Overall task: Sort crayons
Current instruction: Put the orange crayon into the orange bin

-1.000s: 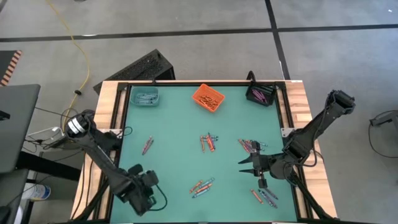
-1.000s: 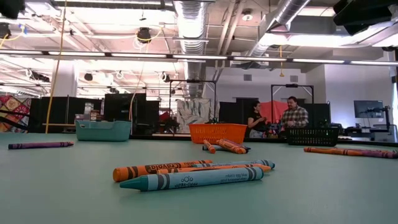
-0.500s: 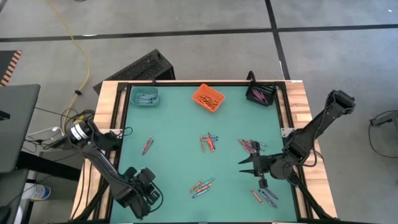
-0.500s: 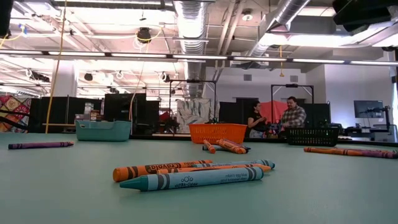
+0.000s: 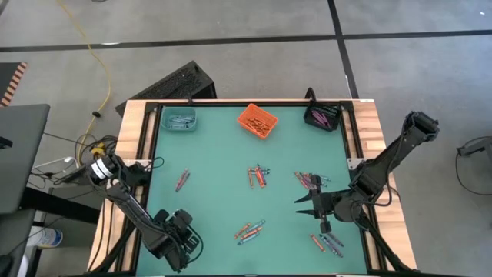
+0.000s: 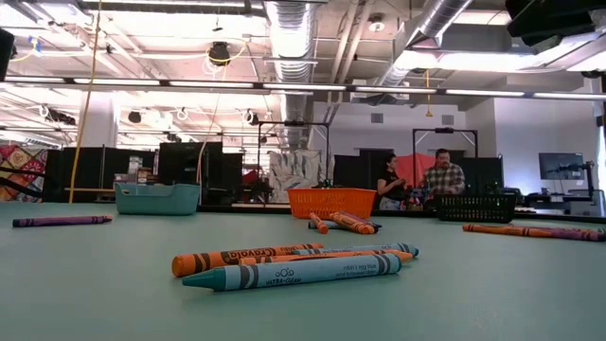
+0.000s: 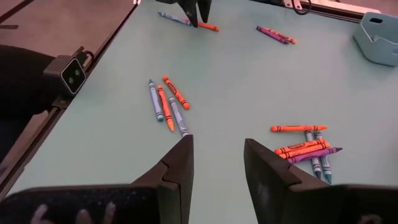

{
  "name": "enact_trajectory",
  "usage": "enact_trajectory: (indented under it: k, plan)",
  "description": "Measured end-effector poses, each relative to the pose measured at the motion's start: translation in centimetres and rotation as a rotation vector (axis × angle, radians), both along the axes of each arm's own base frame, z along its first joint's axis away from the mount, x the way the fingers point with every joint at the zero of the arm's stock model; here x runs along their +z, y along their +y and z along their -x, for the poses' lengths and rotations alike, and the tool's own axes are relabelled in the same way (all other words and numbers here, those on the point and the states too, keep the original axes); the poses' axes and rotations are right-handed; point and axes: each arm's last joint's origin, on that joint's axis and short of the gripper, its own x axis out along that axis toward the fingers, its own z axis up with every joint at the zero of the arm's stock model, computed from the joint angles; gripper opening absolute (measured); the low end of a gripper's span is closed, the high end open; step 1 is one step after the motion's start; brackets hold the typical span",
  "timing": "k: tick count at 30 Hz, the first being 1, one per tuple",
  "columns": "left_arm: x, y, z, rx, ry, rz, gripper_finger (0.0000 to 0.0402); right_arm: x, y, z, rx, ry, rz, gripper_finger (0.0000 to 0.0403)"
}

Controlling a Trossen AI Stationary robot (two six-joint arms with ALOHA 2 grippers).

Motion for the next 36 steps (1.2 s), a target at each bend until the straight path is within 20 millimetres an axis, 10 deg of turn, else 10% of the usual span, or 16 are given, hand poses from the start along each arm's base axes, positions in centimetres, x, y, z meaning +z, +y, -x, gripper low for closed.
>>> enact_trajectory:
  k: [36]
  plan:
    - [-1.6,1.1,-0.3,-0.075,0.015,-0.062,0.0007,0.1,0.0,0.0,-0.004,-0.007,-0.006,0.0133]
